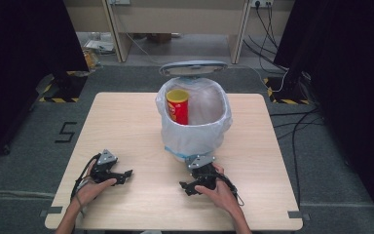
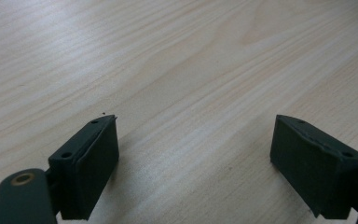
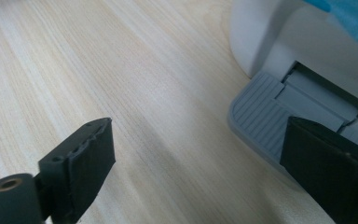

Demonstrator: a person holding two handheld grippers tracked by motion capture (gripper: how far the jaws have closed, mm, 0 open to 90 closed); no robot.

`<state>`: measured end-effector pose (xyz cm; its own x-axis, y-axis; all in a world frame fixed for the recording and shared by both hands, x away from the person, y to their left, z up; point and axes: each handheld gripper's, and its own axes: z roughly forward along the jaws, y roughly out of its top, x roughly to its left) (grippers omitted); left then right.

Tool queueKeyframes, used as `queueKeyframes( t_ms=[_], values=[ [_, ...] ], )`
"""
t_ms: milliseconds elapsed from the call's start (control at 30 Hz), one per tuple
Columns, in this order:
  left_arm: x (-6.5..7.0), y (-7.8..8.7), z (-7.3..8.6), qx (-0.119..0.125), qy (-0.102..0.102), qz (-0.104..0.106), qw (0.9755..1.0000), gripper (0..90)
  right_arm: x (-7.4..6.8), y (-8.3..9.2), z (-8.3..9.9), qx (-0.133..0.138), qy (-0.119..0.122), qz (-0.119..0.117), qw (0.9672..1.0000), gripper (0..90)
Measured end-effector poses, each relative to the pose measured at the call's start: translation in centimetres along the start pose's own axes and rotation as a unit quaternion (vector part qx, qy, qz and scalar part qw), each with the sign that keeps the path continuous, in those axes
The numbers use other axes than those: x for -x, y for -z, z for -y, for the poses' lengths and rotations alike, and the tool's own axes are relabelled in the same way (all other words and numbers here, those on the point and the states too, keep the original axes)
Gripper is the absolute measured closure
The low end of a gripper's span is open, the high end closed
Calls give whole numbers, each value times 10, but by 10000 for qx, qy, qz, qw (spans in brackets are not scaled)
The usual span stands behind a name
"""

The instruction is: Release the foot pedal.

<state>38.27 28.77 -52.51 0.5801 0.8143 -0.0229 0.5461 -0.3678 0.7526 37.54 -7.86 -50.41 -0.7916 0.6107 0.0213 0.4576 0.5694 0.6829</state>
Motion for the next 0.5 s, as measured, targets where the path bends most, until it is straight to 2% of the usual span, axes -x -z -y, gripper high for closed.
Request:
queueKeyframes(
  t_ms=[167,500],
  values=[
    [0,0,0,0,0,0,10000,146,2,2,0,71,-194,-4,9998,143],
    [0,0,0,2,4,-1,10000,146,2,4,-1,137,-263,-16,9996,145]
  ],
)
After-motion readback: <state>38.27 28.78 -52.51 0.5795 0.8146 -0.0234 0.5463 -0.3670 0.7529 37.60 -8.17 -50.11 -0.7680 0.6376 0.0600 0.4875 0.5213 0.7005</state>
